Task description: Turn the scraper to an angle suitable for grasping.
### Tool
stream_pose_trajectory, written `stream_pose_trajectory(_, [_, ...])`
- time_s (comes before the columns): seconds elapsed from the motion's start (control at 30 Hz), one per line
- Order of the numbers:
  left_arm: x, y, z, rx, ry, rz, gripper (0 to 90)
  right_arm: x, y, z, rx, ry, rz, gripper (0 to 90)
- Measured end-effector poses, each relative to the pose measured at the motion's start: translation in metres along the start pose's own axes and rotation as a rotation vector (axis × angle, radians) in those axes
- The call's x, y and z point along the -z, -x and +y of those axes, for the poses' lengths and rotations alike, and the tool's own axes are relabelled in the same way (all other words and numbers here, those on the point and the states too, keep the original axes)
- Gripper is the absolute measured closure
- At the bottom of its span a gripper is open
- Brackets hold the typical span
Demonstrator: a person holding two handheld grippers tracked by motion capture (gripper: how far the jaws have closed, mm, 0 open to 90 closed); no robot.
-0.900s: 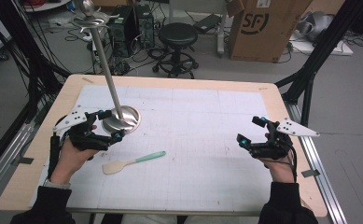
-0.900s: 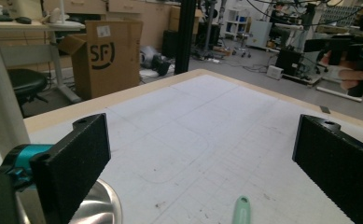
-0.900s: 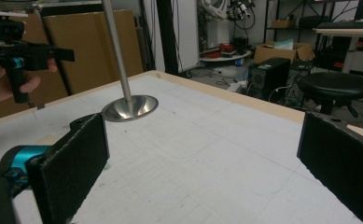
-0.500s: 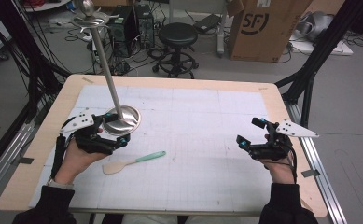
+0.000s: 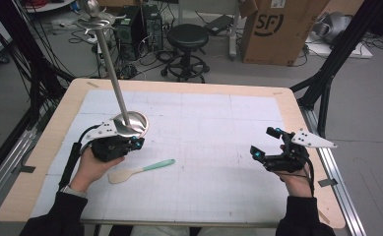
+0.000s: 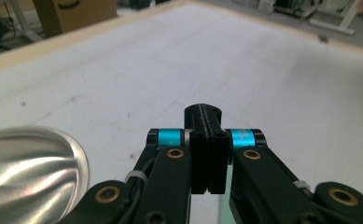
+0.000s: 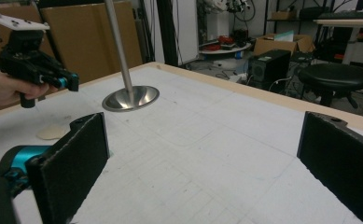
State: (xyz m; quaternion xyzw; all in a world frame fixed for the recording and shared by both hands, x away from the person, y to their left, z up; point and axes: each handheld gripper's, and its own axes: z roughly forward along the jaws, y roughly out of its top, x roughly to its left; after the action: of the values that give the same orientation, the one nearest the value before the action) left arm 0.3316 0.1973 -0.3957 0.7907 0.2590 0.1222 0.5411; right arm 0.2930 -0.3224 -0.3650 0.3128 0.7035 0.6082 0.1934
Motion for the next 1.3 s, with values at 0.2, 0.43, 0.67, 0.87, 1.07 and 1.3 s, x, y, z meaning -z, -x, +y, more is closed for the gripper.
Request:
stream_pose_trajectory(0.2, [-0.026,0.003,-0.013,-0.03,-0.131,-0.017,89.8,-0.004,0.0,-0.002,0.001,-0.012,0.009,0.9])
stream_pose_trajectory(0.43, [-0.044,0.004,-0.022,-0.029,-0.189,-0.046,89.7,-0.006,-0.001,-0.003,0.004,-0.021,0.014,0.9])
stream_pose_trajectory(0.67, [-0.052,0.001,-0.026,0.022,-0.234,-0.036,89.7,-0.008,-0.002,-0.005,0.0,-0.038,0.02,0.9])
stream_pose_trajectory(0.87, [-0.057,0.005,-0.029,0.012,-0.262,-0.04,89.8,-0.01,-0.002,-0.005,0.006,-0.041,0.021,0.9])
stream_pose_trajectory(1.07, [-0.061,0.009,-0.031,-0.001,-0.295,-0.048,89.8,-0.011,-0.001,-0.006,0.005,-0.044,0.023,0.9])
stream_pose_trajectory(1.3, [-0.06,0.013,-0.031,-0.012,-0.314,-0.103,89.9,-0.011,-0.002,-0.007,0.004,-0.047,0.023,0.9])
